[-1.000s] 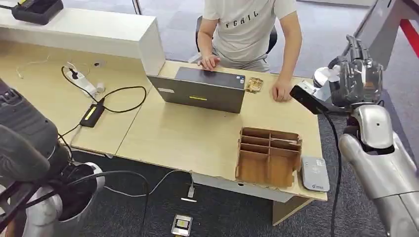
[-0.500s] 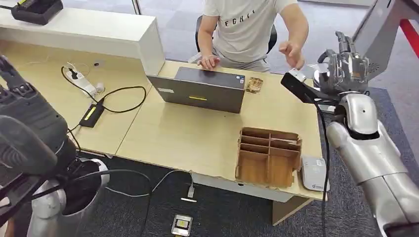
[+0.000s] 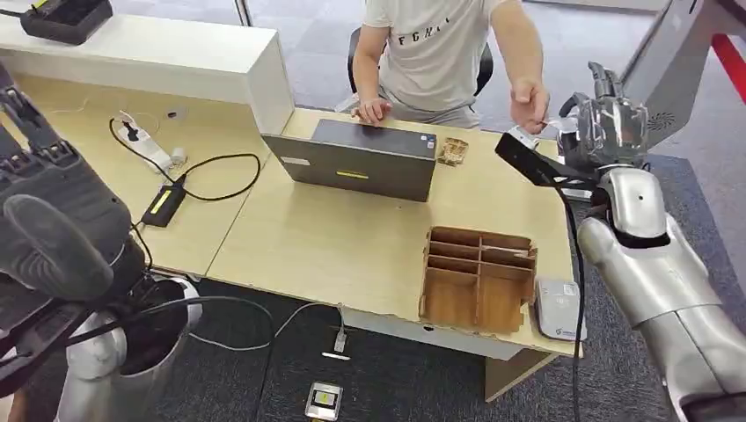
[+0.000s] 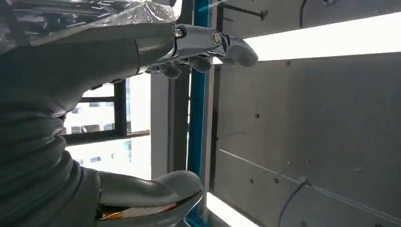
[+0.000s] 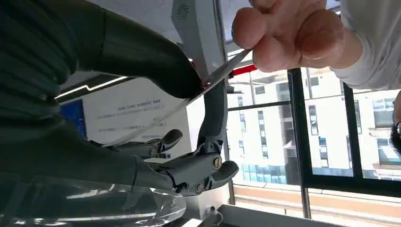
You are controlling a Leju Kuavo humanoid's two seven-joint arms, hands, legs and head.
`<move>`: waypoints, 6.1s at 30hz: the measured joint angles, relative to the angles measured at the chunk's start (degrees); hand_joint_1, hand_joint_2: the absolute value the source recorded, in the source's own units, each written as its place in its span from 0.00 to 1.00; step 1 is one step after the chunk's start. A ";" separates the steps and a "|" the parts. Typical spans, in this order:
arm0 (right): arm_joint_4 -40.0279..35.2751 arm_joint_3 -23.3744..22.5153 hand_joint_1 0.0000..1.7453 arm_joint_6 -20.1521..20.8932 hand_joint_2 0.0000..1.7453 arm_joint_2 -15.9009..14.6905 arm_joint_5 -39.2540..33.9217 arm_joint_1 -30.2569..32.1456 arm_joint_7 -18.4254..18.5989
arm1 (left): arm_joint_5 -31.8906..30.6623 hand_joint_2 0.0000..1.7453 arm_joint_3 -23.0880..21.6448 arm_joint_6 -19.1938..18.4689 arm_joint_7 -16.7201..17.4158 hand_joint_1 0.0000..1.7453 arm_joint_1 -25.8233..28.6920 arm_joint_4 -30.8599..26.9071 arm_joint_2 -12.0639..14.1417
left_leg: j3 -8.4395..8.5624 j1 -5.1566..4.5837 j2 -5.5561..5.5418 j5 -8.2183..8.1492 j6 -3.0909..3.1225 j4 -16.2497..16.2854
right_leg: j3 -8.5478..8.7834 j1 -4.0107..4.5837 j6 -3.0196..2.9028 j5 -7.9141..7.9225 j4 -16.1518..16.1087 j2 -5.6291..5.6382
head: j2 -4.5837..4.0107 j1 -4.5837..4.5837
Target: Pass the card to the sensor for recognition and then transmit it.
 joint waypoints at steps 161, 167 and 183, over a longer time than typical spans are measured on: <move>-23.17 0.59 0.09 13.90 1.00 -7.78 -12.20 27.05 -0.15 | -2.01 1.00 -0.33 6.25 3.02 0.00 6.00 -3.65 3.65 | -0.02 0.02 -0.01 -0.03 0.02 -0.05 | 0.01 0.01 -0.03 -0.04 -0.02 -0.01 | 0.00 0.00; -22.19 0.87 0.72 13.97 1.00 -7.52 -12.48 26.82 -0.28 | -2.05 1.00 -0.31 5.75 2.89 0.00 6.01 -3.65 3.63 | -0.02 0.02 -0.01 -0.03 0.02 -0.05 | 0.01 0.01 -0.03 -0.04 -0.02 -0.01 | 0.00 -0.02; -21.62 1.62 1.00 13.97 1.00 -6.97 -12.41 26.45 -0.26 | -2.14 1.00 0.00 5.16 2.86 0.00 6.02 -3.65 3.58 | -0.01 0.02 -0.01 -0.03 0.02 -0.05 | 0.01 0.01 -0.03 -0.04 -0.02 -0.01 | 0.00 0.00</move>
